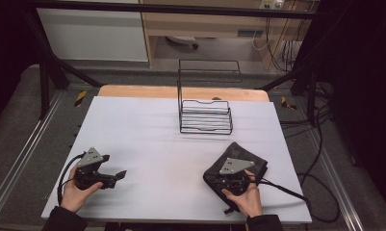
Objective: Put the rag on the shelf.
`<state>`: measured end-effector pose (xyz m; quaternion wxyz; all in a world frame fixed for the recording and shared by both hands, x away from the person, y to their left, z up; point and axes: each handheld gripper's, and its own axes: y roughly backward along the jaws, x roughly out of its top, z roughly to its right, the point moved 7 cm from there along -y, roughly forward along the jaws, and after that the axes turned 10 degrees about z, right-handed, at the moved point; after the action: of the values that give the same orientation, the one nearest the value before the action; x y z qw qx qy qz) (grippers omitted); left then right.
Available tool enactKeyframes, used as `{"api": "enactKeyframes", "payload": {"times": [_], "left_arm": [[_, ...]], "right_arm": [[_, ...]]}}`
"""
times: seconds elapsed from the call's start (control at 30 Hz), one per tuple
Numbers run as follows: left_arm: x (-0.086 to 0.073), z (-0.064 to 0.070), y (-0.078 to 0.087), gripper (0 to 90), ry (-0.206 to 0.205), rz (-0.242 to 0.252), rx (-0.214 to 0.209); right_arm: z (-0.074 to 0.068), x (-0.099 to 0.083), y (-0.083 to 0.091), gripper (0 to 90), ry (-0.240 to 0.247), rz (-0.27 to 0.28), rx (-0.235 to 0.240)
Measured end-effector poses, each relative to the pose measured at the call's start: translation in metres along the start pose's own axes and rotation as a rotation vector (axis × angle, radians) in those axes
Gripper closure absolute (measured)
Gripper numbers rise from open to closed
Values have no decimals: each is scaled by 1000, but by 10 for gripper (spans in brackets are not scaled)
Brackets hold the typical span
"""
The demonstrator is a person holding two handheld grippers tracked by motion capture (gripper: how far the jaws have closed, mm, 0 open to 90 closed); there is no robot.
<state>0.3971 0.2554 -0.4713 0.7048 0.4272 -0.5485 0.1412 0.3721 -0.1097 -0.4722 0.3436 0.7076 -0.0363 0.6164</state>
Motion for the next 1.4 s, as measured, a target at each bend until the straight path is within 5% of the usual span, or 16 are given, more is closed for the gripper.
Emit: {"api": "enactKeyframes", "payload": {"times": [0.33, 0.93, 1.03, 1.2, 1.4], "left_arm": [[0, -2, 1, 76, 2, 0, 6], [-1, -1, 0, 73, 14, -15, 0], [0, 1, 0, 71, 11, -18, -7], [4, 7, -1, 68, 17, -22, -11], [11, 20, -6, 74, 13, -43, -30]], "right_arm": [[-27, 17, -38, 840, -19, 4, 71], [-64, 24, -71, 832, 16, -44, 184], [-64, 20, -74, 818, 15, -63, 187], [-61, 24, -71, 630, -13, -54, 178], [-34, 37, -42, 470, -49, 2, 86]]}}
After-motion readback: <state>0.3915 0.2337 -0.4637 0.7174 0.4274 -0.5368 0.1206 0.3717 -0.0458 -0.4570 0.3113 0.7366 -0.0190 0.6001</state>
